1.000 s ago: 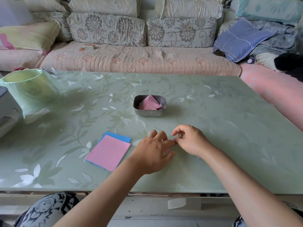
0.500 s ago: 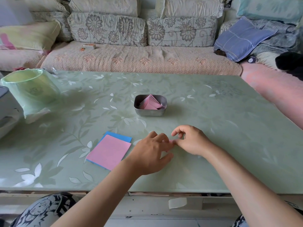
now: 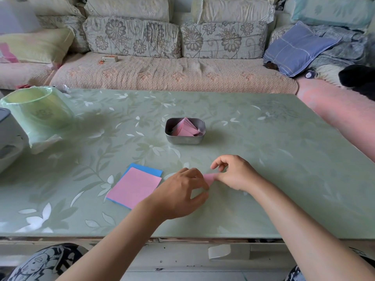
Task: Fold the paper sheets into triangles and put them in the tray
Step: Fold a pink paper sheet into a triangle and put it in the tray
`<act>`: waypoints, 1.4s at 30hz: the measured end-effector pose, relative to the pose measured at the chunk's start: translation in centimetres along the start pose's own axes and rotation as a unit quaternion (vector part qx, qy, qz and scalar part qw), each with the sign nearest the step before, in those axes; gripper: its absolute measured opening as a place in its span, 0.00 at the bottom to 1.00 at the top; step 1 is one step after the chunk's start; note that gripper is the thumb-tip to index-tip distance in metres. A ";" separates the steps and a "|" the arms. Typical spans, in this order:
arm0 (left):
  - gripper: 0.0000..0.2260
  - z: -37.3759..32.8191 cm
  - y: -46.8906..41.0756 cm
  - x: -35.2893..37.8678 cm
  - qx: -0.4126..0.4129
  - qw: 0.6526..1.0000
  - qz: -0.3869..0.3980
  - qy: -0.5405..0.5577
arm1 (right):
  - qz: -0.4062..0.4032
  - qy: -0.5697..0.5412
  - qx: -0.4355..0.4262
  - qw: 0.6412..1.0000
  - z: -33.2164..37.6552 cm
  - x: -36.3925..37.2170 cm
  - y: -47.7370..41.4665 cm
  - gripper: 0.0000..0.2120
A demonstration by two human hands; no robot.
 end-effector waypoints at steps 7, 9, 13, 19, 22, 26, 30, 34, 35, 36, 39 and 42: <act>0.13 0.2 0.9 -0.2 0.005 1.000 0.019 0.010 | 0.002 -0.012 0.005 1.000 0.3 0.0 0.3 0.13; 0.14 0.1 0.8 -0.3 0.004 1.000 0.014 0.007 | 0.004 -0.009 0.004 1.000 0.2 0.0 0.2 0.13; 0.16 -0.4 0.4 0.0 0.006 0.999 -0.004 -0.034 | 0.021 -0.018 -0.001 1.000 0.5 0.1 0.5 0.17; 0.15 -0.1 -0.2 0.0 0.011 0.999 0.005 -0.051 | -0.004 -0.015 0.008 1.000 0.0 0.0 0.0 0.07; 0.13 0.0 -0.3 0.0 0.012 0.999 0.006 -0.042 | -0.026 -0.002 0.019 0.999 -0.4 0.0 -0.5 0.11; 0.11 0.4 -0.6 0.2 0.010 1.000 0.005 -0.026 | -0.051 0.005 0.029 0.998 -0.4 0.1 -0.9 0.13; 0.06 0.7 -1.4 0.4 0.008 1.000 -0.022 -0.011 | -0.060 0.017 0.022 0.998 -0.6 0.1 -1.1 0.15; 0.06 1.0 -2.5 0.4 -0.007 0.999 -0.031 0.013 | -0.039 0.015 -0.019 0.999 -0.6 -0.1 -0.8 0.13; 0.09 1.0 -2.7 0.4 -0.021 0.999 -0.029 0.012 | -0.035 0.019 -0.037 0.999 -0.5 -0.1 -0.7 0.12; 0.12 1.1 -2.9 0.4 -0.032 0.999 -0.029 0.001 | -0.029 0.027 -0.053 0.998 -0.5 -0.1 -0.6 0.11; 0.17 1.2 -3.2 0.2 -0.051 0.998 -0.028 -0.017 | -0.008 0.055 -0.086 0.995 -0.5 0.0 -0.4 0.06; 0.18 1.1 -3.4 0.0 -0.057 0.998 -0.032 0.001 | 0.004 0.065 -0.089 0.994 -0.3 0.1 -0.3 0.09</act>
Point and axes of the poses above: each hand's wrist, its own y-axis away from the middle knuckle, its own x-axis out of the palm, z = x × y, the point moved 2 cm from there along -y, towards the middle knuckle, and after that the axes turned 7 degrees about y, right-handed, at the moved point
